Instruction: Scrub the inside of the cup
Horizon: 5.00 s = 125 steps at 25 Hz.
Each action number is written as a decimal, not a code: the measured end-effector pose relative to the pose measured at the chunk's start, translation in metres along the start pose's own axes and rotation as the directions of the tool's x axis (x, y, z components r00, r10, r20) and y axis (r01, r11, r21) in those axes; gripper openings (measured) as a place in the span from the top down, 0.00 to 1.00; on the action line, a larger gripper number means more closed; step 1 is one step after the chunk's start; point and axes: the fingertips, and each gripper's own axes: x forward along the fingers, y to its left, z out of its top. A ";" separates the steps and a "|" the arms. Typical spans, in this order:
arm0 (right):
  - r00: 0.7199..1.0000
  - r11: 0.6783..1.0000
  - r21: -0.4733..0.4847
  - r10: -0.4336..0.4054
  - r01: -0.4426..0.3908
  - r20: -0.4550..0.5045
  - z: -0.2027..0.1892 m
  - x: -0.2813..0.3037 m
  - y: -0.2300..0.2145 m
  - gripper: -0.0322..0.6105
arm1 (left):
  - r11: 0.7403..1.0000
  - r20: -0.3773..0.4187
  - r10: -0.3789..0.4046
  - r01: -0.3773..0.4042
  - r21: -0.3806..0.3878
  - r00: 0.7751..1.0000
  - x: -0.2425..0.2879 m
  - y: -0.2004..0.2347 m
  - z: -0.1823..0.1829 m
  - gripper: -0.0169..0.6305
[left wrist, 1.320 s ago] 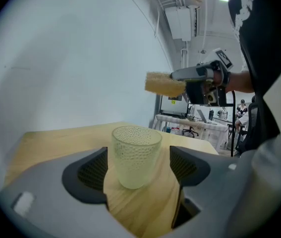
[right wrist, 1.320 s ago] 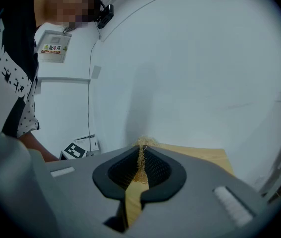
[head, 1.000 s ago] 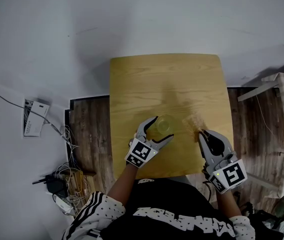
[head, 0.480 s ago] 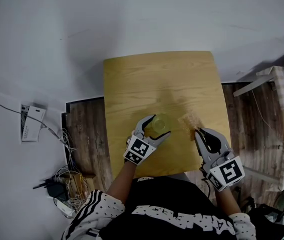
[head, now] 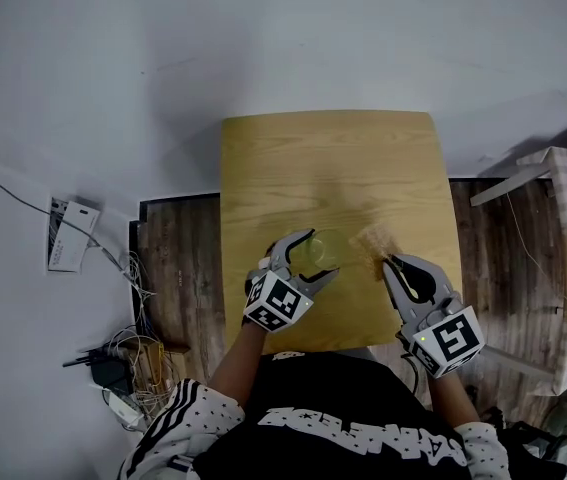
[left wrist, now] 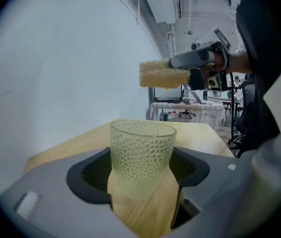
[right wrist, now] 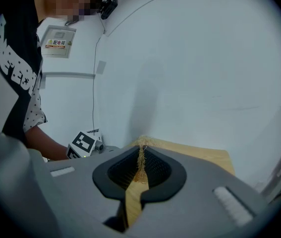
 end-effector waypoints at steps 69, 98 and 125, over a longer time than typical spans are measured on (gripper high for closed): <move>0.750 0.653 -0.380 0.503 -0.655 -0.429 -0.002 0.075 0.120 0.90 | 0.848 -0.108 0.126 -0.051 0.528 0.986 -0.090 -0.002 0.073 0.42; 0.760 0.675 0.500 0.648 -0.543 -0.050 0.009 0.101 0.118 0.91 | 0.703 -0.171 0.204 -0.022 0.711 0.964 -0.102 0.015 0.064 0.42; 0.734 -0.105 0.889 0.526 -0.446 0.430 0.014 0.103 0.093 0.91 | 0.574 -0.201 0.252 0.021 0.819 0.946 -0.110 0.016 0.060 0.42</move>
